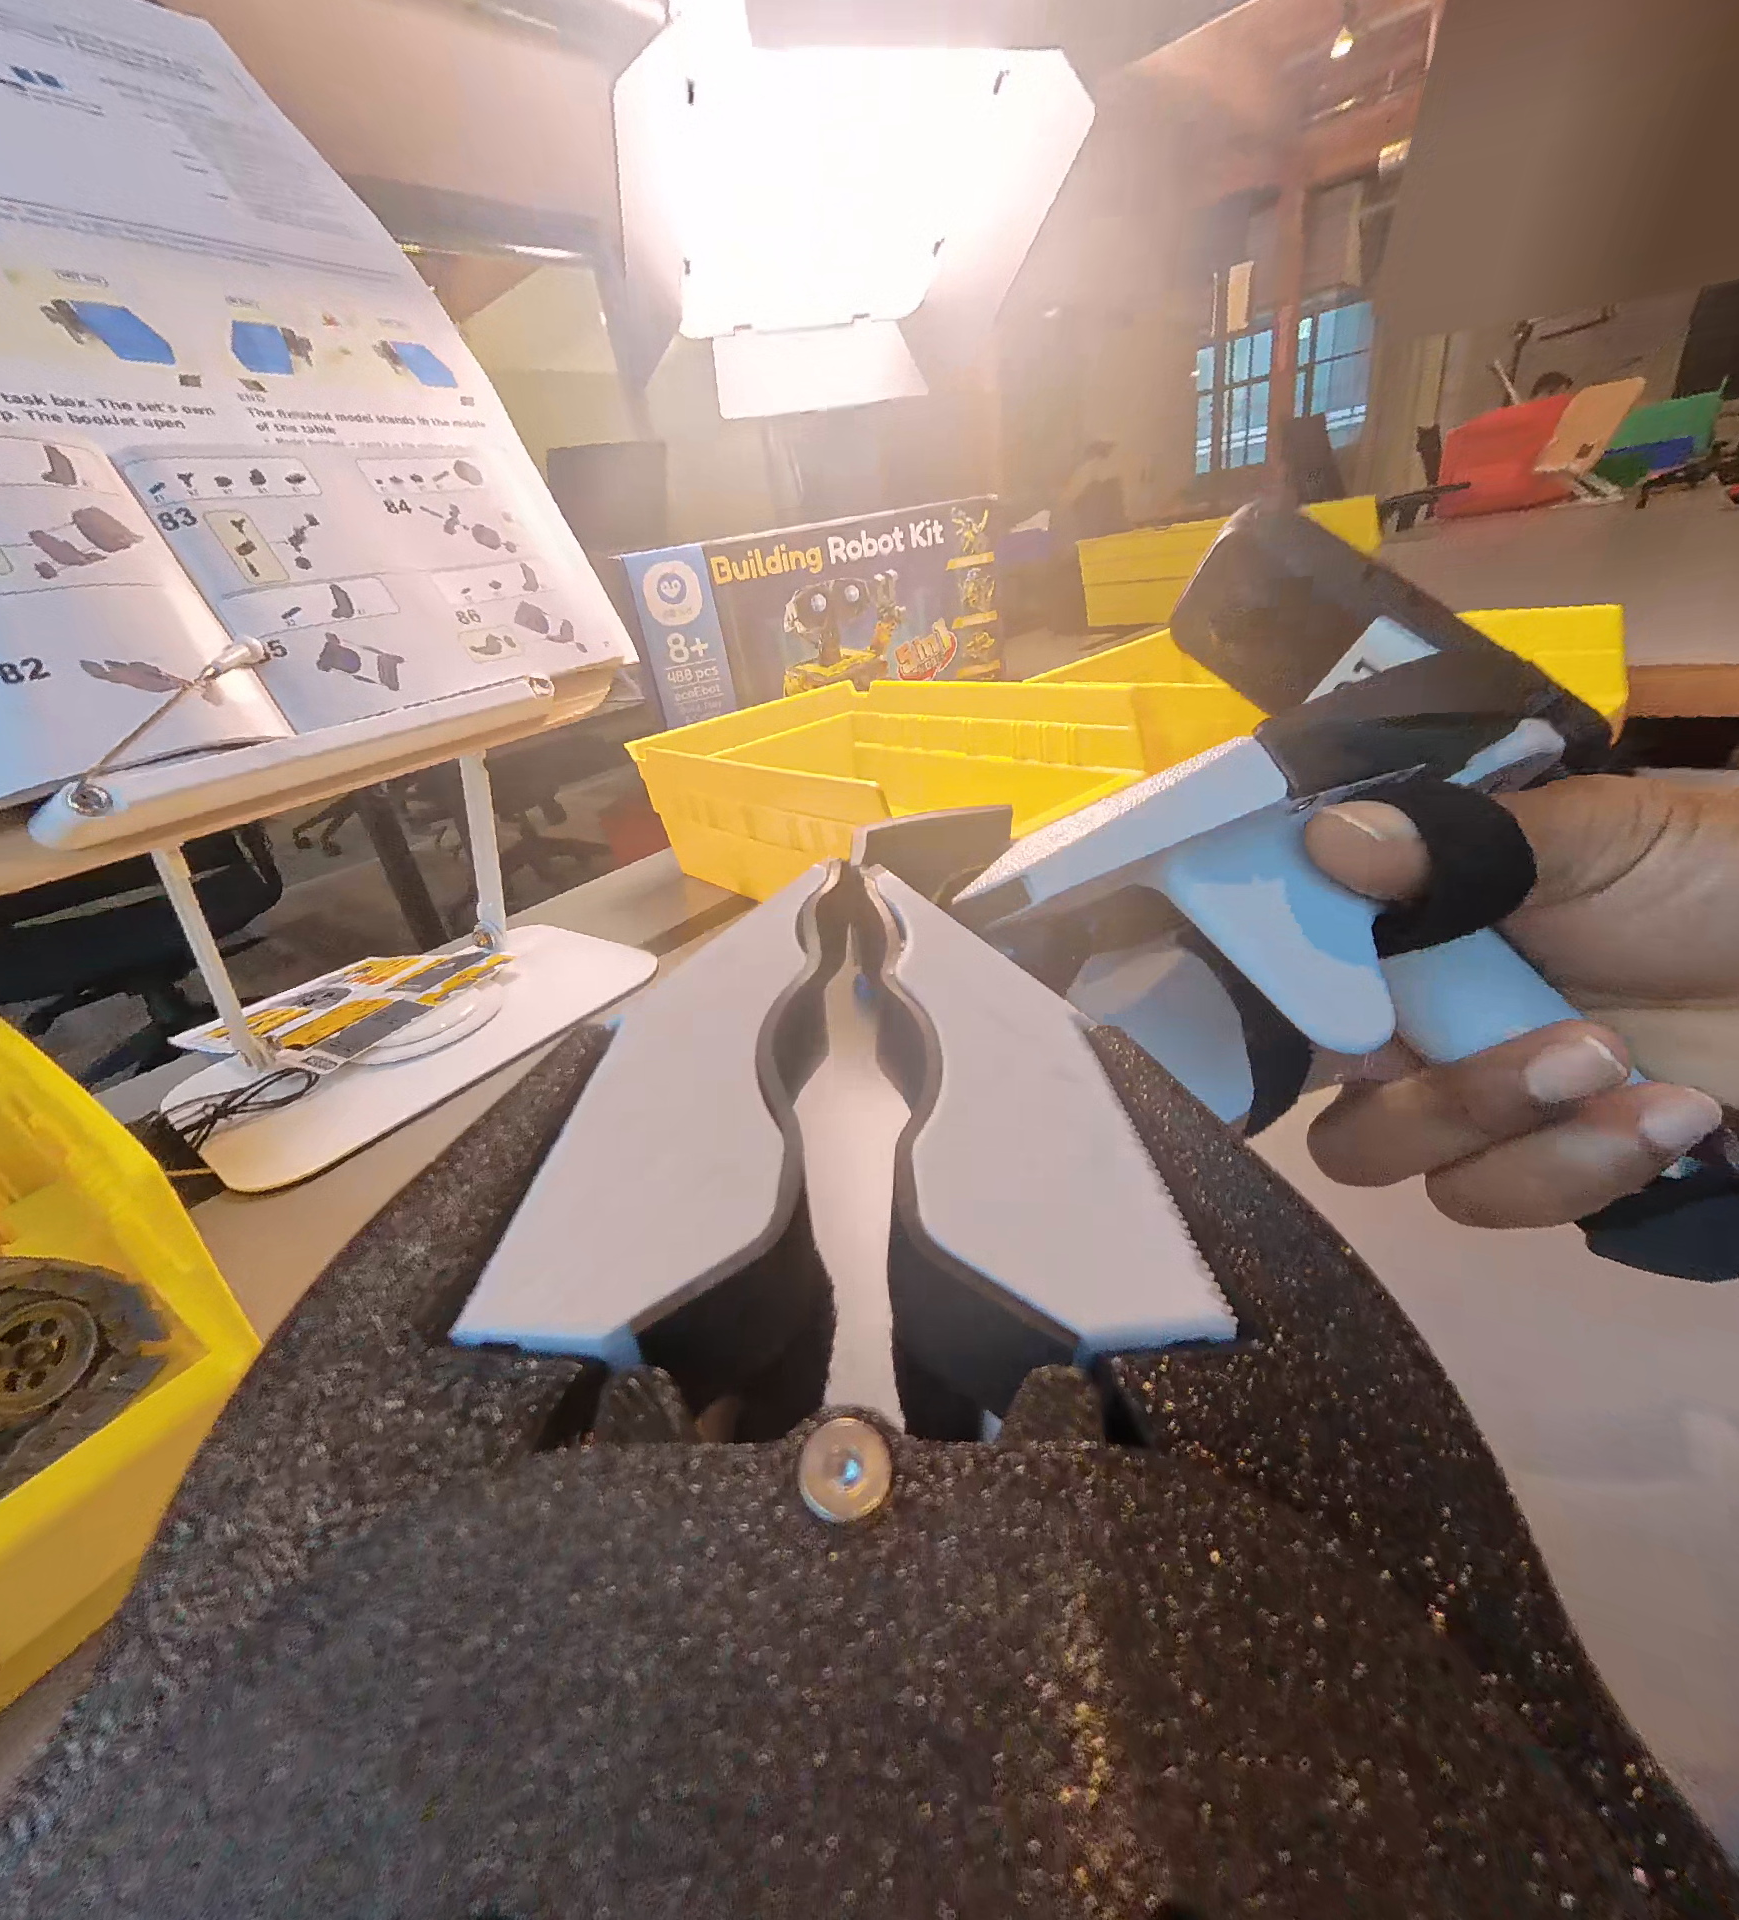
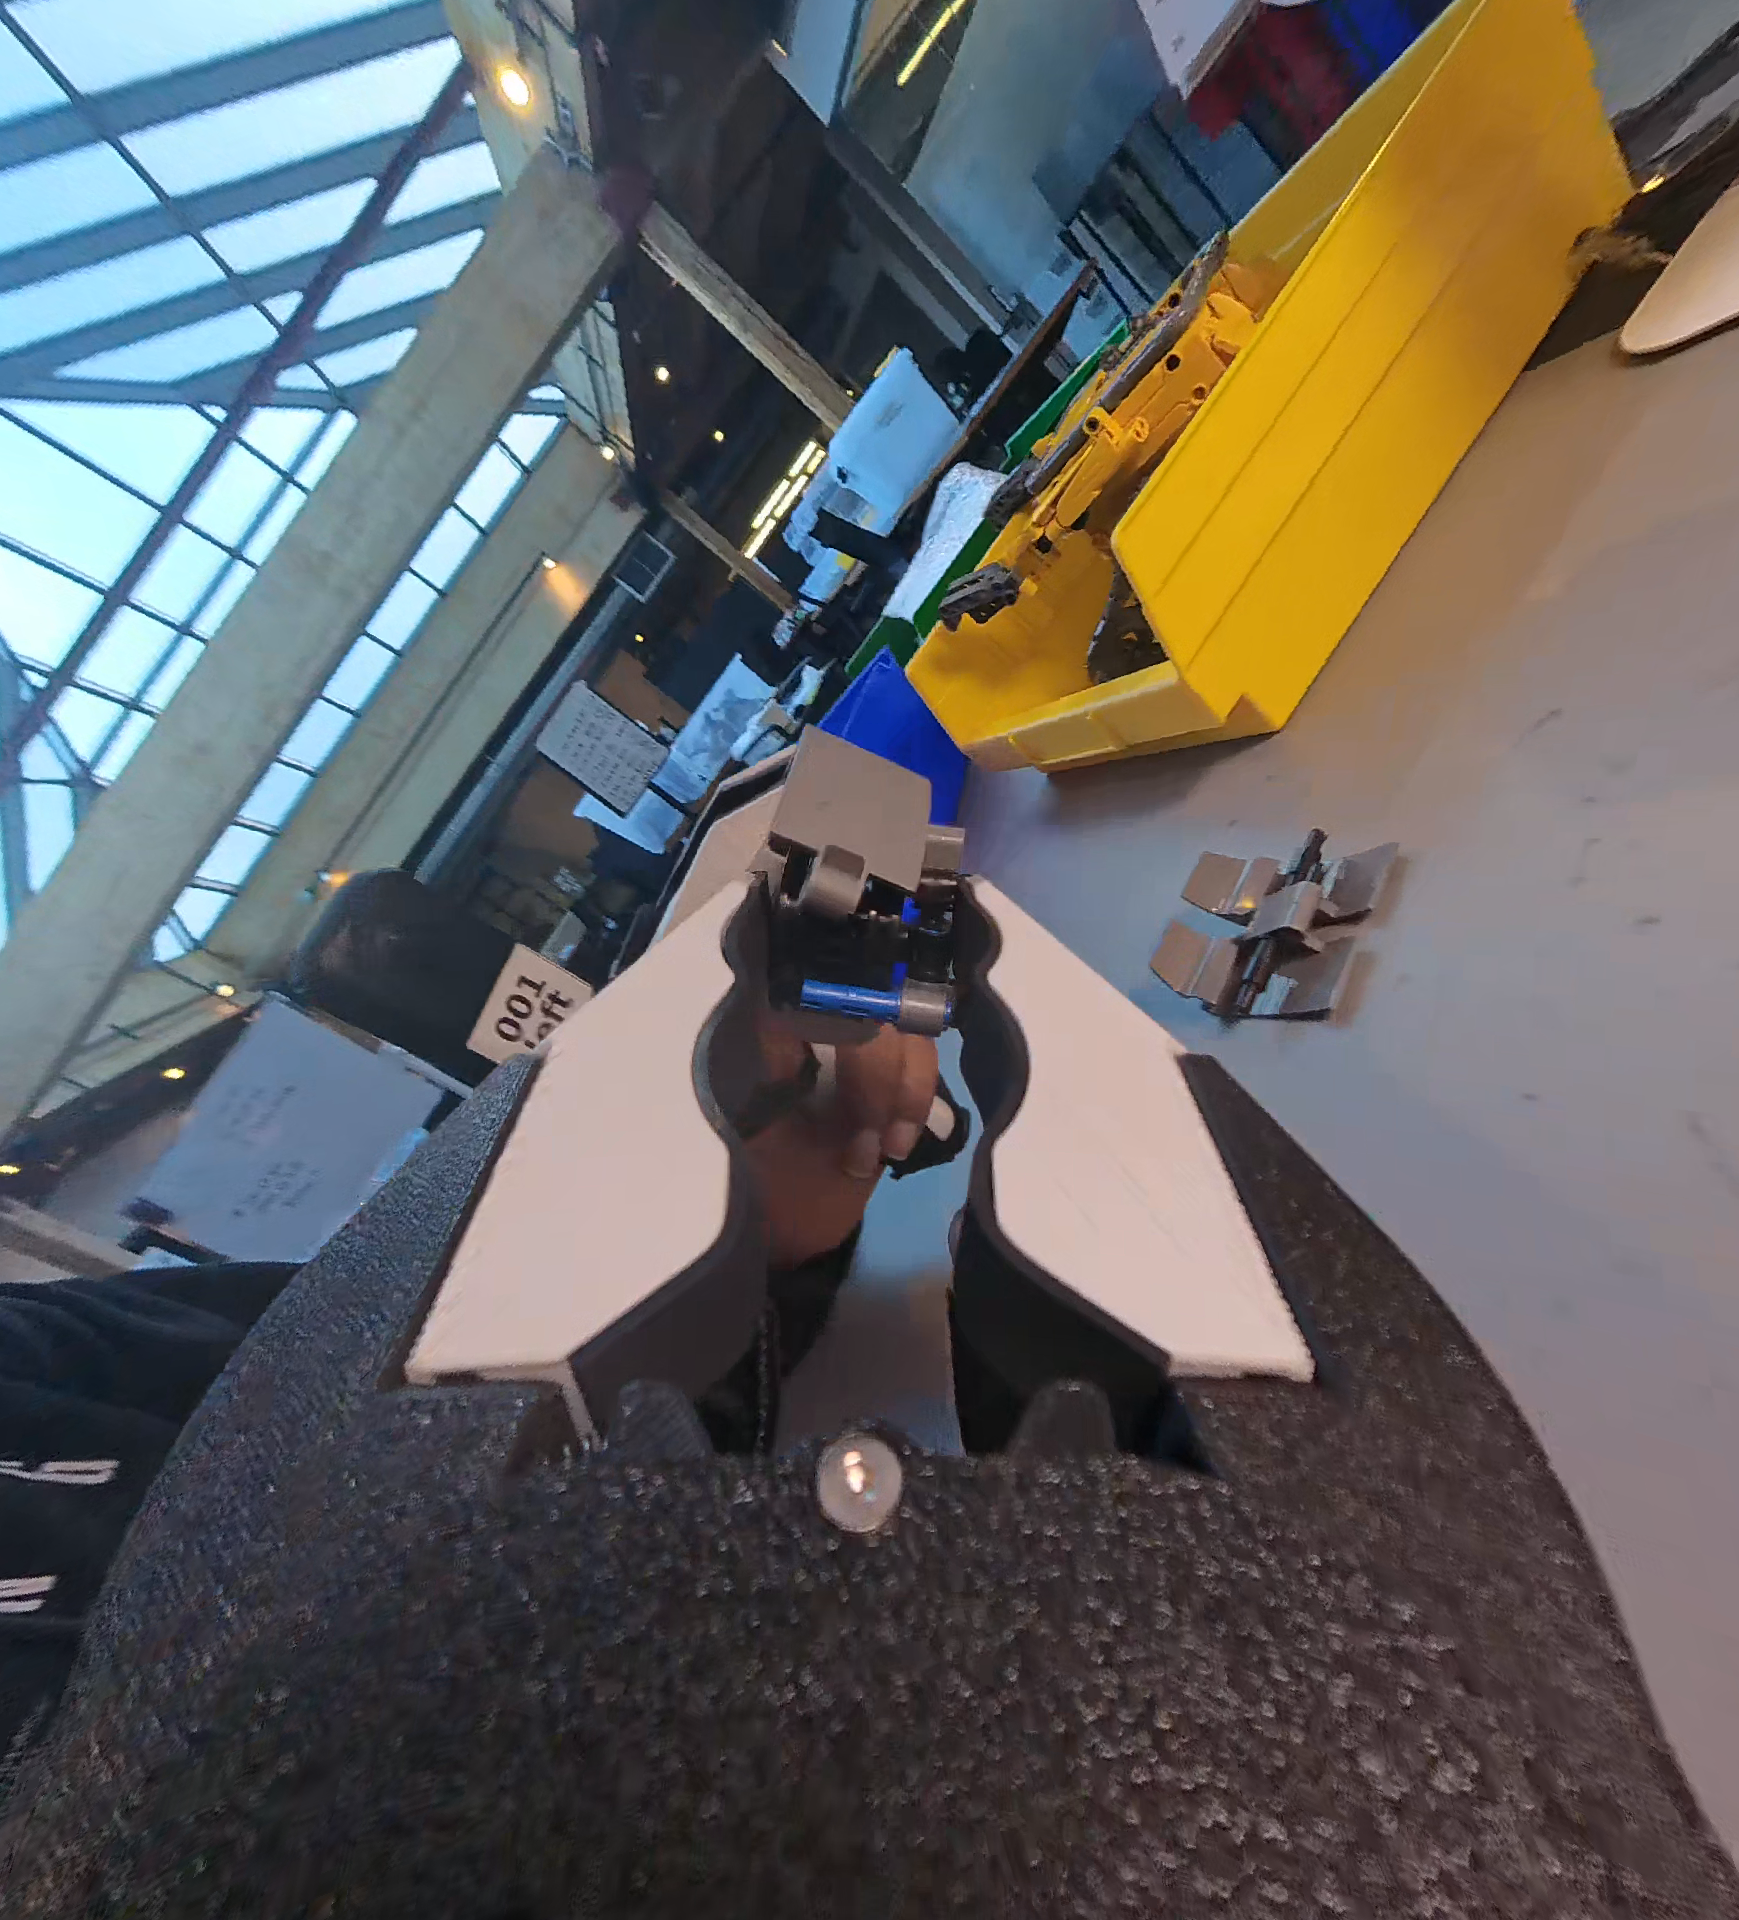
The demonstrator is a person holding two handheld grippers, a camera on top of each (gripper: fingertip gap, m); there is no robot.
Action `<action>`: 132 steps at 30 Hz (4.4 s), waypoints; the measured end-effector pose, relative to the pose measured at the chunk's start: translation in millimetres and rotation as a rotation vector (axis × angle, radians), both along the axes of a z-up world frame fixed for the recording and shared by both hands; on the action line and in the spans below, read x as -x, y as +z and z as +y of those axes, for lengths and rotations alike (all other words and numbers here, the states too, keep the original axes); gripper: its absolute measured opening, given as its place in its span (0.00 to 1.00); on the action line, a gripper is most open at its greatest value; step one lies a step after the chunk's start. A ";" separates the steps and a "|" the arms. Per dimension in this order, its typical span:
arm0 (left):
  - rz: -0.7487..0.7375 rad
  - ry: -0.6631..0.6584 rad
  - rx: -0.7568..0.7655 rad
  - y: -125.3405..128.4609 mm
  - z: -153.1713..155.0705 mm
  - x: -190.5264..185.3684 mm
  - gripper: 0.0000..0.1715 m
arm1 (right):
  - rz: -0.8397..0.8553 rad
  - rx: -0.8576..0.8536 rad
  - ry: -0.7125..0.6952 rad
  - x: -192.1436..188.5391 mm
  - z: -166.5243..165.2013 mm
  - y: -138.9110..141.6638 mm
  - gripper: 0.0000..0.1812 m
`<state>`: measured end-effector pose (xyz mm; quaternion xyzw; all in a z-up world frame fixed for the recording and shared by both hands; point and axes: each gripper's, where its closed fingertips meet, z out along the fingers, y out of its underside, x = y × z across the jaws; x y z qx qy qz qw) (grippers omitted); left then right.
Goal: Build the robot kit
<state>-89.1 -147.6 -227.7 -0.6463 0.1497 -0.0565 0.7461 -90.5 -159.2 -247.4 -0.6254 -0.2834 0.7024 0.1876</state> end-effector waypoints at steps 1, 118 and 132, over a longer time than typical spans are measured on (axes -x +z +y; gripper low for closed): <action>-0.008 -0.015 -0.017 3.0 -1.8 -1.4 0.00 | 0.025 0.051 0.013 -0.5 -1.2 2.8 0.19; 0.185 -0.593 0.409 -79.8 -50.1 -68.4 0.19 | -0.009 -0.993 0.483 -76.9 -33.5 -43.6 0.10; 0.252 -0.578 0.636 -114.7 -53.9 -63.4 0.19 | -0.169 -0.924 0.545 -70.0 -32.6 -77.2 0.09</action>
